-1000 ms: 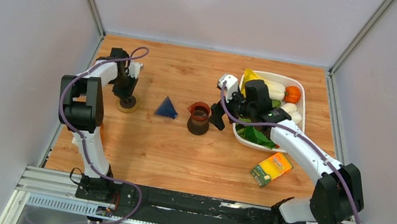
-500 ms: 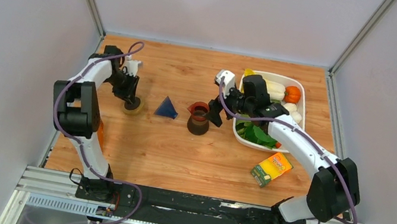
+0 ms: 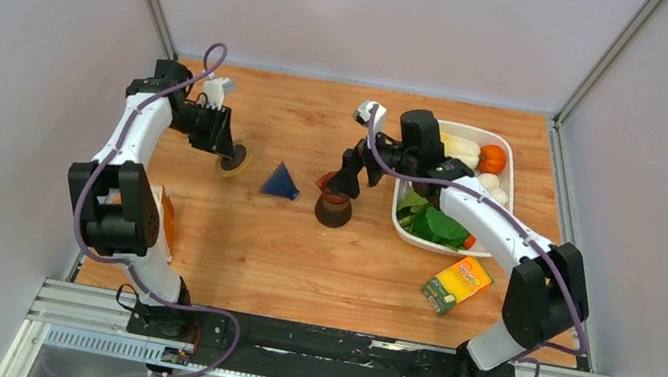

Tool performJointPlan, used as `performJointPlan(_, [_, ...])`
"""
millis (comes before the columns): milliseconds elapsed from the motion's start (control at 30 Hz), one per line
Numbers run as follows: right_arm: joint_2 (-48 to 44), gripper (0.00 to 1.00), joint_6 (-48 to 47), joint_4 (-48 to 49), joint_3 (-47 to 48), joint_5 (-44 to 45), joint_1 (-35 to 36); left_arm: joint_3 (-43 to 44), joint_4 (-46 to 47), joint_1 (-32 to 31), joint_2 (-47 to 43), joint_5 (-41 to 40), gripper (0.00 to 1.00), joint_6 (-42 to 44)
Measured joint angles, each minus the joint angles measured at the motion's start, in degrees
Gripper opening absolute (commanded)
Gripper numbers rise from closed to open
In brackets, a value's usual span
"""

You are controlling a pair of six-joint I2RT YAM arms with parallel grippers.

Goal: Place the coffee filter in the dripper

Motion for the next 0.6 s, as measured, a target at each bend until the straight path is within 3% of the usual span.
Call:
performJointPlan(333, [13.60, 1.00, 29.44, 15.17, 13.00, -5.75, 1.33, 0.94, 1.90, -1.29, -8.66, 8.68, 0.37, -5.62])
performJointPlan(600, [23.37, 1.00, 42.23, 21.27, 21.62, -5.20, 5.77, 0.42, 5.97, -3.02, -9.86, 8.63, 0.36, -10.38])
